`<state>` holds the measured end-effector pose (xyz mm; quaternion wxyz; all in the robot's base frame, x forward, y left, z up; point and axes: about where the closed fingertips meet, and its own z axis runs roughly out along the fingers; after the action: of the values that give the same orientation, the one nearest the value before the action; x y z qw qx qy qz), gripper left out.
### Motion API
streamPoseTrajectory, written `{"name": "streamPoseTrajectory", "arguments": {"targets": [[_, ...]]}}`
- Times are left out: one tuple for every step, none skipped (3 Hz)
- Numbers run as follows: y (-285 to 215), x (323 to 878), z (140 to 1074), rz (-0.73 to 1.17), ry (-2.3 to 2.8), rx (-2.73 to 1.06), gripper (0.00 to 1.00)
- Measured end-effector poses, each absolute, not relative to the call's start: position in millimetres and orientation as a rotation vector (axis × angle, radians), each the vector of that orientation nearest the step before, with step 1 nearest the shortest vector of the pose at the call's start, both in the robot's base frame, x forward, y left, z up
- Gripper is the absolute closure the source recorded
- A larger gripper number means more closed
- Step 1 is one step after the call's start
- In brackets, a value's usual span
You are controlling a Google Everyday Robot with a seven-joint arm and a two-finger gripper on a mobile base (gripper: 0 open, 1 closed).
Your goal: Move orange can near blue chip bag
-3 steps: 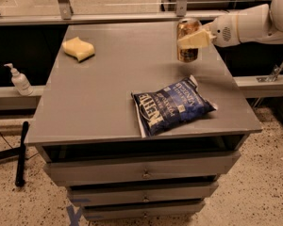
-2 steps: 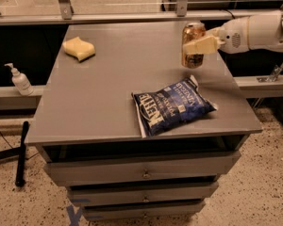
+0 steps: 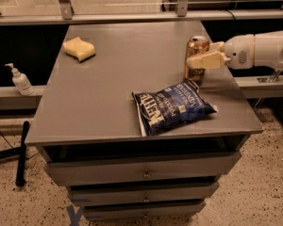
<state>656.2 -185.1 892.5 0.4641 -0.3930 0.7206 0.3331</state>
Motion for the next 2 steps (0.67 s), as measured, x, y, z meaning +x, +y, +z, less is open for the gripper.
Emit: {"name": "streamPoseTrajectory", "arguments": {"targets": [[-192.4, 658.8, 884.6, 0.814, 1.711, -1.010, 1.00], [-195.3, 657.5, 882.0, 0.803, 1.663, -1.069, 0.82]]}}
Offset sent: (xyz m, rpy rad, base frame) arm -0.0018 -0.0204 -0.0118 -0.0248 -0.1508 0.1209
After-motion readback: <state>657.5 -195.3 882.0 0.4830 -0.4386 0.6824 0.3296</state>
